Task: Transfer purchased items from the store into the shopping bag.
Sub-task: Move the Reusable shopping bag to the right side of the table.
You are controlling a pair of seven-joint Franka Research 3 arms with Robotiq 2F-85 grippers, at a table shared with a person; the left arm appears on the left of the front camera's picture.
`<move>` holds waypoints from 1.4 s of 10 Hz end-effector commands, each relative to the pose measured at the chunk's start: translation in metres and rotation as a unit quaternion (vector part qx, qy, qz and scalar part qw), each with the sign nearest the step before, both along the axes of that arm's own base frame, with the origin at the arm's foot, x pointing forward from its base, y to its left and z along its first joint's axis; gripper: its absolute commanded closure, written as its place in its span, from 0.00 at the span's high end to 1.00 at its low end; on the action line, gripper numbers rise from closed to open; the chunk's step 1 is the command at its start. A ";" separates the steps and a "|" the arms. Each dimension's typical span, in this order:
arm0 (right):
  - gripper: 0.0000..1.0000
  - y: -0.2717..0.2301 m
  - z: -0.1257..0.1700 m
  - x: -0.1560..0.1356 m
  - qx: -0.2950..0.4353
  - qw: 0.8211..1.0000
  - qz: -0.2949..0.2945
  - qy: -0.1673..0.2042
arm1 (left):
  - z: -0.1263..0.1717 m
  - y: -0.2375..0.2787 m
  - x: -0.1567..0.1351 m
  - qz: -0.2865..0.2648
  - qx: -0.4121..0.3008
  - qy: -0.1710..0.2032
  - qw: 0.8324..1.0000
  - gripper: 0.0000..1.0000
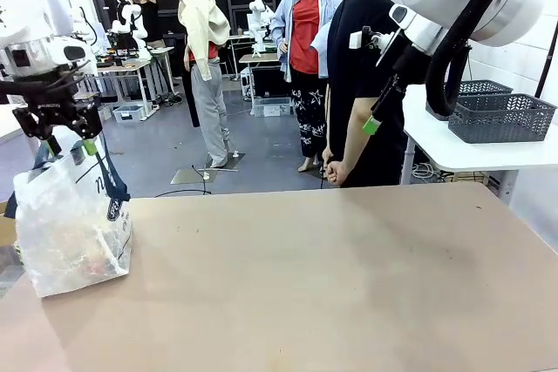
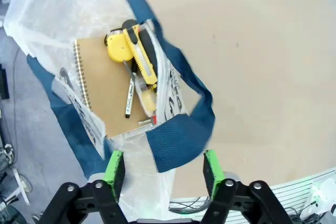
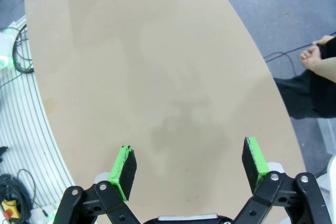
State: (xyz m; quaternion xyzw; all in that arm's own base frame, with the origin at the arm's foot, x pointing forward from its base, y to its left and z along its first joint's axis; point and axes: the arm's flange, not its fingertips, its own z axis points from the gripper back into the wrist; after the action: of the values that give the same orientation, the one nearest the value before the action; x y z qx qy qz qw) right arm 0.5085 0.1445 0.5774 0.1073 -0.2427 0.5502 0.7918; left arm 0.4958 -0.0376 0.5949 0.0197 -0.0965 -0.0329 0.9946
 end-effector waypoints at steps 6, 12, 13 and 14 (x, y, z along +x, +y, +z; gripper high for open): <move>1.00 -0.001 0.000 0.000 -0.005 1.000 0.001 0.003 | 0.020 -0.046 0.018 -0.159 -0.004 -0.071 0.985 1.00; 1.00 -0.001 0.000 0.000 -0.005 1.000 0.001 0.003 | 0.023 -0.049 0.007 -0.127 0.007 -0.064 0.990 1.00; 1.00 -0.001 0.000 0.000 -0.005 1.000 0.001 0.003 | 0.023 -0.049 0.007 -0.127 0.007 -0.064 0.990 1.00; 1.00 -0.001 0.000 0.000 -0.005 1.000 0.001 0.003 | 0.023 -0.049 0.007 -0.127 0.007 -0.064 0.990 1.00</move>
State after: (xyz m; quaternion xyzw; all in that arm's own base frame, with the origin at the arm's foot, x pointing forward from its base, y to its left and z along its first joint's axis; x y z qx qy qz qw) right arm 0.5085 0.1444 0.5775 0.1073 -0.2428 0.5501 0.7918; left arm 0.5077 -0.0872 0.6194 0.0195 -0.1630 -0.1678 0.9721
